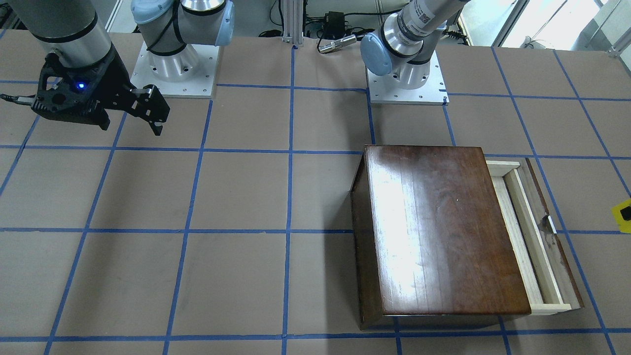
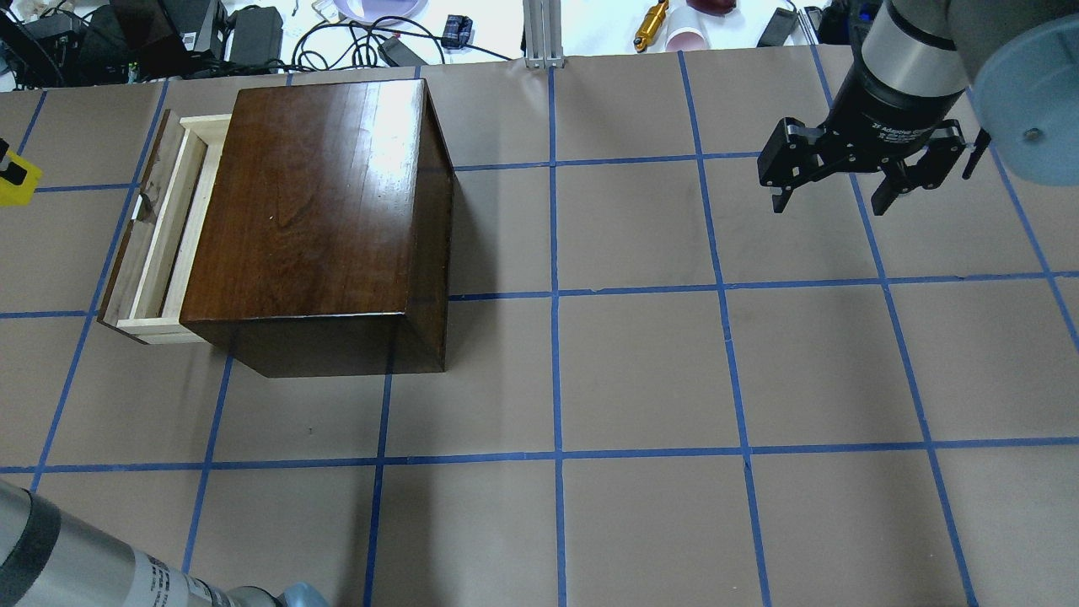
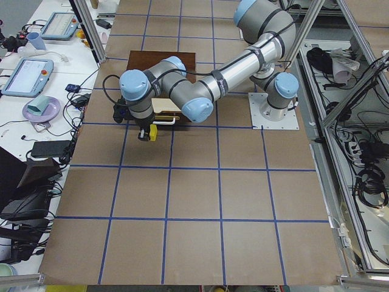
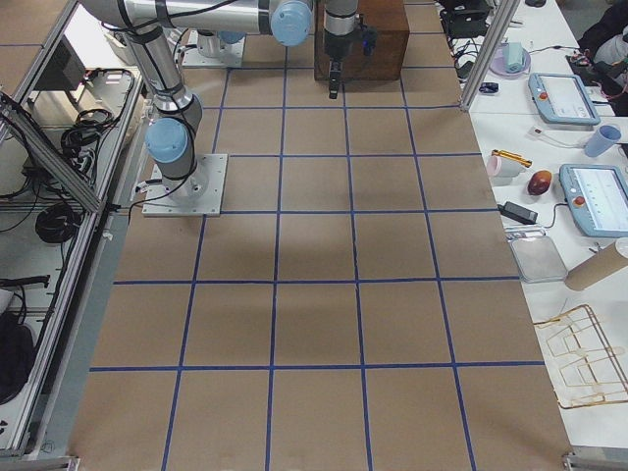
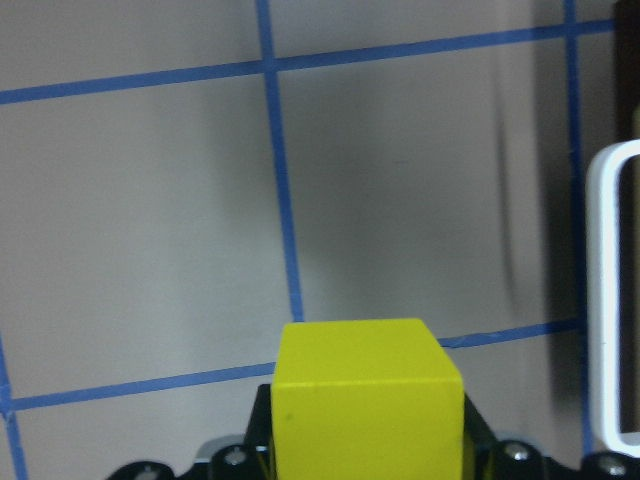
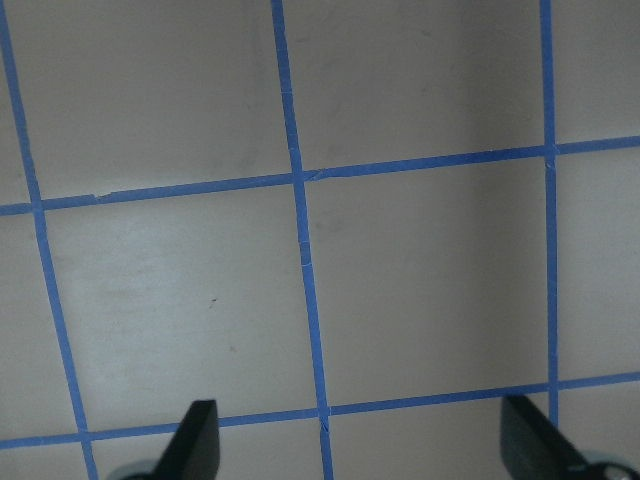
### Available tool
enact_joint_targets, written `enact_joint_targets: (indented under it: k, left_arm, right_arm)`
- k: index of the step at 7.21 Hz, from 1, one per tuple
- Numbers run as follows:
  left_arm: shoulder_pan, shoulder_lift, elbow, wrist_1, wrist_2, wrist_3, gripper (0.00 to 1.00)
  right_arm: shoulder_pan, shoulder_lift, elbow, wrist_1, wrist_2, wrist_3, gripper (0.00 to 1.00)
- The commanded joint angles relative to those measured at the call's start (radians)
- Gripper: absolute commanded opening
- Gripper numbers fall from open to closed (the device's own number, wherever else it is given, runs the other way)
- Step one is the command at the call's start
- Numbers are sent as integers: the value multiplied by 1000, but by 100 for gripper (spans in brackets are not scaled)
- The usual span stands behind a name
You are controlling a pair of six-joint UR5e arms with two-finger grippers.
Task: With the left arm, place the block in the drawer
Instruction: 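Carry the yellow cube over the open drawer with the left gripper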
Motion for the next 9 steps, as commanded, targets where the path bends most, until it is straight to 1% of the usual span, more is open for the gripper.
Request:
enact_joint_targets:
  k: [1, 2, 3, 5, 6, 7, 8, 9]
  left_arm:
    - [-99, 34, -48, -27, -14, -98, 0]
    - [-130, 43, -77, -25, -55, -144, 0]
    - [-152, 50, -86, -27, -76, -175, 0]
    - [-167, 56, -94, -28, -95, -178, 0]
    - [-166, 50, -124, -27, -100, -181, 0]
    - [-166, 53, -179, -7, -97, -181, 0]
    - [-166, 44, -213, 57, -97, -181, 0]
    - [-166, 36, -223, 79, -100, -181, 0]
  right_arm:
    - [0, 0, 1, 0, 2, 0, 100]
    - [0, 0, 0, 0, 2, 0, 100]
    - [0, 0, 0, 0, 0, 0, 100]
    - [0, 0, 0, 0, 0, 0, 100]
    - [0, 0, 0, 0, 0, 0, 100]
    - [-1, 0, 0, 0, 0, 0, 100]
    - [0, 0, 0, 0, 0, 0, 100]
    - [0, 0, 0, 0, 0, 0, 100]
